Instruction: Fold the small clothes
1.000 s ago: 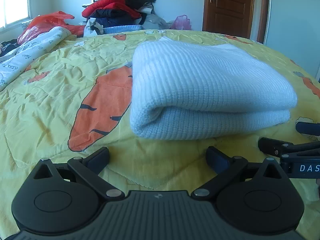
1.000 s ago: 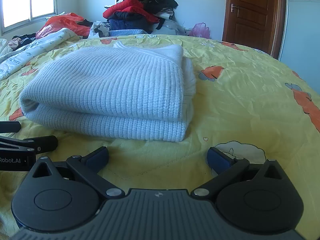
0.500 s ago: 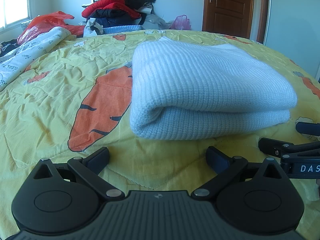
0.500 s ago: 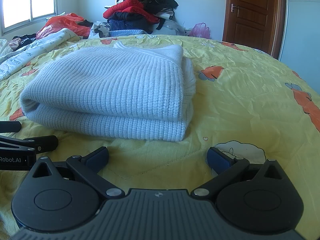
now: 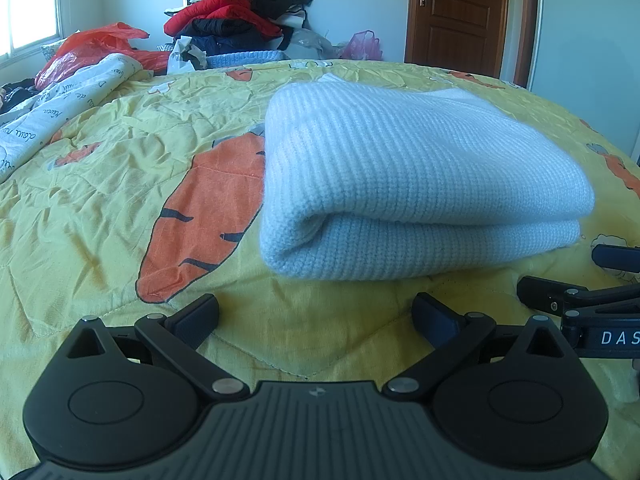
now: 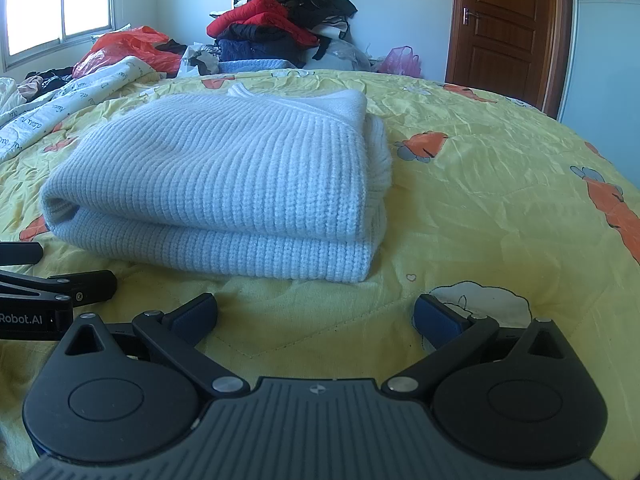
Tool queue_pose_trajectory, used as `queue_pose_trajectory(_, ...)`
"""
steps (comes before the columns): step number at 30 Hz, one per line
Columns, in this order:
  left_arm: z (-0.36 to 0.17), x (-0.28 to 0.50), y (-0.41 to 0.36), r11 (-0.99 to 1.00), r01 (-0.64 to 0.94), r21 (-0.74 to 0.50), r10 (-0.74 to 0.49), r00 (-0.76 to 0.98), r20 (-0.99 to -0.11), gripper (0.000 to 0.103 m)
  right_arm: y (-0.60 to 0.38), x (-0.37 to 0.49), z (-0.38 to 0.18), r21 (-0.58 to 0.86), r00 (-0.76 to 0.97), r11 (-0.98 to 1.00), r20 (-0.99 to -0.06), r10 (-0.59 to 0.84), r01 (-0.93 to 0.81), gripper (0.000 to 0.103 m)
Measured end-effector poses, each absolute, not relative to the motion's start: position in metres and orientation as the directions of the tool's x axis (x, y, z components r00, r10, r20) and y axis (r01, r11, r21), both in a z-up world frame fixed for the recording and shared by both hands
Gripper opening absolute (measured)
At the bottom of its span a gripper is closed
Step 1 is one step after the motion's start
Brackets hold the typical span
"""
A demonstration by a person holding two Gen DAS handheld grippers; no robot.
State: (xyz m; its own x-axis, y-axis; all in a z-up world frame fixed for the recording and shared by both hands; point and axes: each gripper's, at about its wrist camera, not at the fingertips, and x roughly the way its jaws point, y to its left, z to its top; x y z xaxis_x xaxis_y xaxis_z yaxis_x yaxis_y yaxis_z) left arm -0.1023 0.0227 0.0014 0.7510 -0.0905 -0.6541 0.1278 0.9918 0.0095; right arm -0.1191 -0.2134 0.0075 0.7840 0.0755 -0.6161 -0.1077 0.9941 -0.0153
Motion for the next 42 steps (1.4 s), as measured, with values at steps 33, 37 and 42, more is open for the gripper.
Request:
queue_pose_trajectory(33, 0.0017, -0.1033, 0.0225, 0.992, 0.128, 0.009, -0.091, 0.751, -0.654, 0.103, -0.2113, -0.1222, 0.0091, -0.02, 0.787, 0.994, -0.613, 0.071, -0.105, 0.102)
queue_pose_trajectory(37, 0.0017, -0.1034, 0.0225, 0.992, 0.128, 0.009, -0.091, 0.751, -0.654, 0.103, -0.2114, -0.1223, 0.0092, -0.02, 0.787, 0.994, -0.613, 0.071, -0.105, 0.102)
queue_pose_trajectory(42, 0.0018, -0.1034, 0.0222, 0.992, 0.127, 0.009, -0.091, 0.751, -0.654, 0.103, -0.2115, -0.1222, 0.009, -0.02, 0.787, 0.994, -0.612, 0.071, -0.105, 0.102)
